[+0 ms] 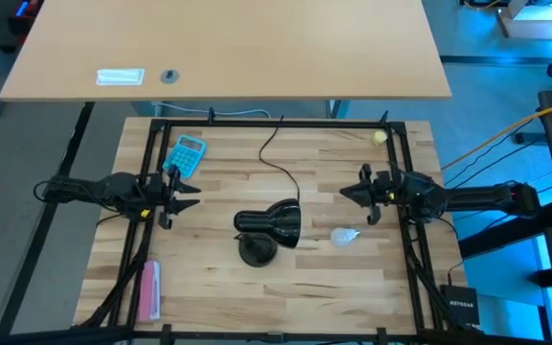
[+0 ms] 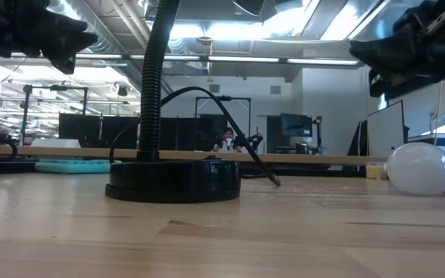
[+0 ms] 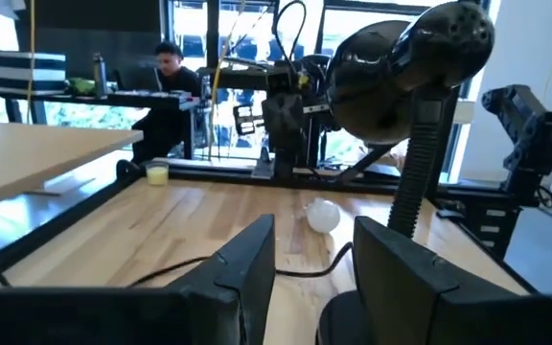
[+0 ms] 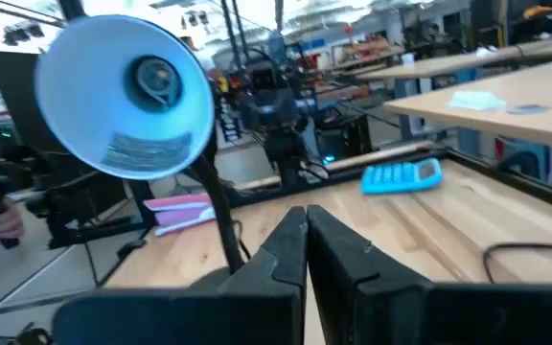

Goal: Screw lightbulb
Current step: Return to Home Position

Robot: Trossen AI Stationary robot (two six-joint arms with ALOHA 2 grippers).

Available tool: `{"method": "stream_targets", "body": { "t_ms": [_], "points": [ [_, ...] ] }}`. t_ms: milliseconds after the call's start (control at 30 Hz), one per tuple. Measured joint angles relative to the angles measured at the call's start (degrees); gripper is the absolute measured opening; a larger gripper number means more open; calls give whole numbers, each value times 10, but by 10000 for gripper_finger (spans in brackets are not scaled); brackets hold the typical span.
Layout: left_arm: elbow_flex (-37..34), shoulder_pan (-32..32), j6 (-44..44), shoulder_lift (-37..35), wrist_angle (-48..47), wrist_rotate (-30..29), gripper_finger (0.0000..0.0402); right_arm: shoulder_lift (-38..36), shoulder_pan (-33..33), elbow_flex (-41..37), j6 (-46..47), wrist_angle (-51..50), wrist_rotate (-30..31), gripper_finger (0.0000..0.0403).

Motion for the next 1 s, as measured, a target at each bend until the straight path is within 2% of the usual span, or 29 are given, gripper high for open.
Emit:
{"method": "stream_targets", "body": {
  "t_ms": [200, 400, 567, 833, 1000],
  "points": [
    [-37, 0, -19, 0, 31, 0, 133, -76, 0, 0, -2, -52, -9, 14],
    [-64, 6, -39, 0, 58, 11, 133, -183, 0, -1, 14, -167, 70, 14],
    [-64, 9, -25, 0, 69, 11, 133, -276, 0, -2, 15, -254, 81, 14],
    [-64, 9, -18, 0, 66, 8, 133, -274, 0, -2, 42, -307, 81, 14],
    [-64, 14, -11, 9, 59, -29, 133, -274, 0, -2, 30, -318, 54, 14]
  ]
}}
